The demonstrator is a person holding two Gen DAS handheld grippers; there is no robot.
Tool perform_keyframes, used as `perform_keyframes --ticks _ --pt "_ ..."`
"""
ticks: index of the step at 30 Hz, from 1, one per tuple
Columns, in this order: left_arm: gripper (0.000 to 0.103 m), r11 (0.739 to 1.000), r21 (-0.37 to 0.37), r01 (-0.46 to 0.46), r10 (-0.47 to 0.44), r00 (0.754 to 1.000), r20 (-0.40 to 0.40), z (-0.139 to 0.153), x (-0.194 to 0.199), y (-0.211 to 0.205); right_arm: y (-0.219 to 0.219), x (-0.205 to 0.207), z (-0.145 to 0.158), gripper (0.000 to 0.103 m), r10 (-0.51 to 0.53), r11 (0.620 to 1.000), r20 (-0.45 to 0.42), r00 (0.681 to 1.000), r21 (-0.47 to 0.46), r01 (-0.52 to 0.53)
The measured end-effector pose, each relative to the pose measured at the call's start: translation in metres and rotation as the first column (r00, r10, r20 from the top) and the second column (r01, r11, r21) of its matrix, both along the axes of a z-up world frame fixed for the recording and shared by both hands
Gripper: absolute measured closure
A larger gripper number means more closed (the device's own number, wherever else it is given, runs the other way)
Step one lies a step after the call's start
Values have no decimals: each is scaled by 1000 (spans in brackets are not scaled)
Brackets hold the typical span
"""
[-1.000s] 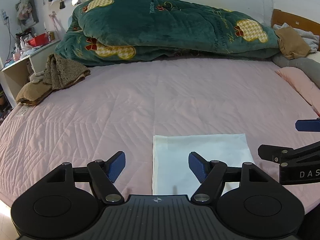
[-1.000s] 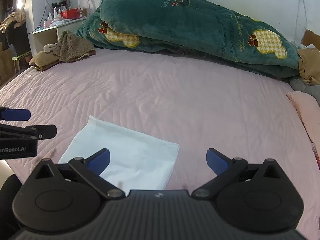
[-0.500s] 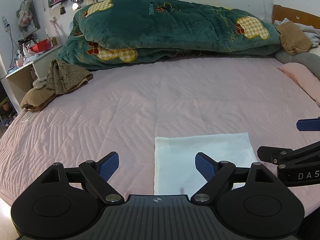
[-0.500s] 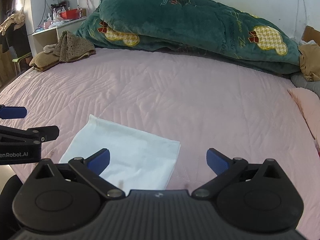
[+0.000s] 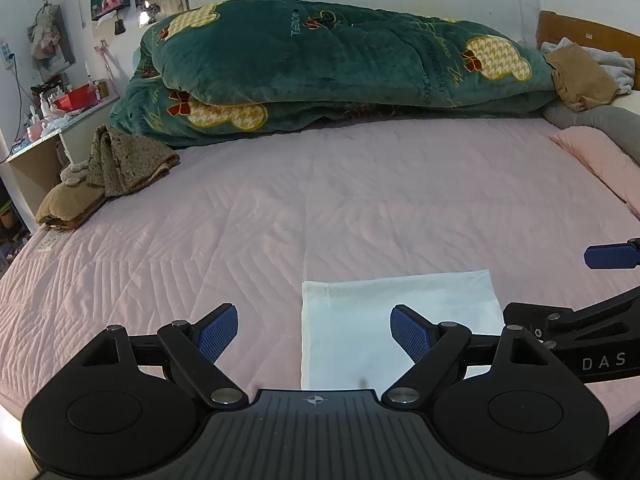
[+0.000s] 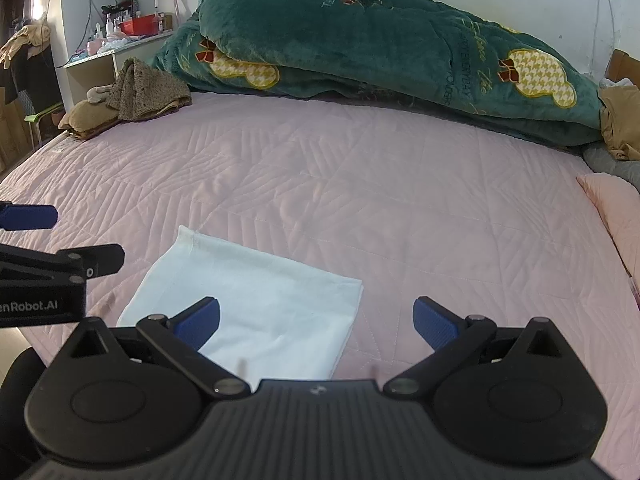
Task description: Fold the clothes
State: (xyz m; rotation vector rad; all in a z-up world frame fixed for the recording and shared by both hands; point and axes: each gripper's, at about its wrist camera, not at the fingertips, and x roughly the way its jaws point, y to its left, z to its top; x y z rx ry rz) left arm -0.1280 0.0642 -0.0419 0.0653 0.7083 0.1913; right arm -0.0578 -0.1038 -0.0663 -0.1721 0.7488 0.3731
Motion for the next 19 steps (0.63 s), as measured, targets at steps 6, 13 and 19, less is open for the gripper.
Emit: perform_keyframes --ticks 6,13,19 --pt "0 999 43 4 -5 1000 29 2 -2 -7 -1 0 -4 0 -1 1000 -4 1000 -2 1" --pt "0 999 26 20 -22 997 80 7 -7 -9 -2 0 -6 0 -3 1000 -5 1000 -7 3" --pt "0 999 41 25 -29 993 118 9 -10 -11 -4 1 -7 0 -5 1000 -8 1000 -8 5"
